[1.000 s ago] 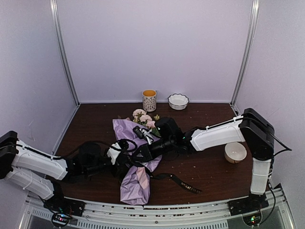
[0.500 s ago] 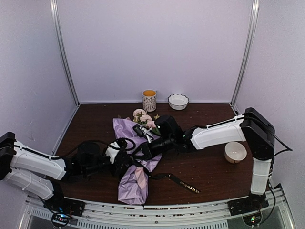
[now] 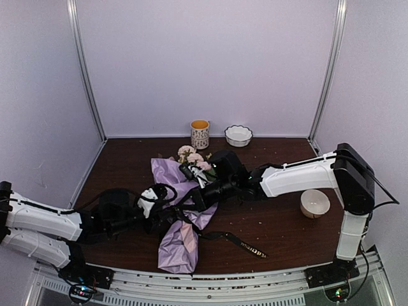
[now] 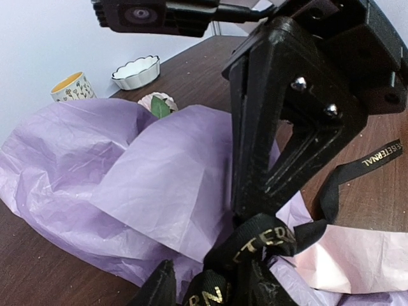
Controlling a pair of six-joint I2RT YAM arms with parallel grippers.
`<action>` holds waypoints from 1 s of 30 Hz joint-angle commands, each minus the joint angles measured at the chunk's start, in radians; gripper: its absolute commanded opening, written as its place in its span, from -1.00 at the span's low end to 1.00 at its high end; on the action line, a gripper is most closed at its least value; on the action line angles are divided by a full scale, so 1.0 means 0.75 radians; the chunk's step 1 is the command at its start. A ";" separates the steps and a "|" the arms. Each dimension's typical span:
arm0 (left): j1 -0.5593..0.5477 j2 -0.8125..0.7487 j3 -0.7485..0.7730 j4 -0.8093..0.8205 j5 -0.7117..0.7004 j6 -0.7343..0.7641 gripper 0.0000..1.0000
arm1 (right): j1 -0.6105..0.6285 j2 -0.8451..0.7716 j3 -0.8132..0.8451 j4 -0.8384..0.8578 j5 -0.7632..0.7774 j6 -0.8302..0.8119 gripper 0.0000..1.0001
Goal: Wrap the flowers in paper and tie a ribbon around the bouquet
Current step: Tie the half-tied ribbon around the folded bouquet.
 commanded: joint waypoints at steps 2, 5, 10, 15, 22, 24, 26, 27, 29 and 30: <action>0.002 -0.044 0.016 -0.021 0.018 0.033 -0.19 | 0.002 -0.060 0.020 -0.093 0.098 -0.056 -1.00; 0.002 -0.065 0.024 -0.070 0.034 0.046 -0.18 | 0.002 -0.075 0.029 -0.159 0.189 -0.090 -1.00; 0.001 -0.104 0.030 -0.119 0.035 0.044 -0.22 | 0.011 -0.083 0.055 -0.216 0.206 -0.132 -1.00; 0.028 -0.154 0.089 -0.341 -0.006 -0.040 -0.05 | 0.012 -0.133 0.024 -0.210 0.259 -0.137 -1.00; 0.036 -0.139 0.133 -0.570 0.062 -0.157 0.41 | 0.023 -0.144 0.032 -0.251 0.290 -0.164 -1.00; 0.038 -0.117 0.133 -0.602 0.055 -0.168 0.42 | 0.025 -0.147 0.029 -0.252 0.294 -0.164 -1.00; 0.042 -0.091 0.139 -0.615 0.054 -0.173 0.42 | 0.024 -0.149 0.030 -0.251 0.296 -0.165 -1.00; 0.044 -0.074 0.148 -0.626 0.054 -0.176 0.41 | 0.024 -0.147 0.032 -0.251 0.294 -0.166 -1.00; 0.045 -0.045 0.167 -0.636 0.048 -0.180 0.30 | 0.026 -0.149 0.034 -0.253 0.295 -0.168 -1.00; 0.045 -0.036 0.174 -0.640 0.039 -0.184 0.16 | 0.026 -0.152 0.034 -0.254 0.297 -0.171 -1.00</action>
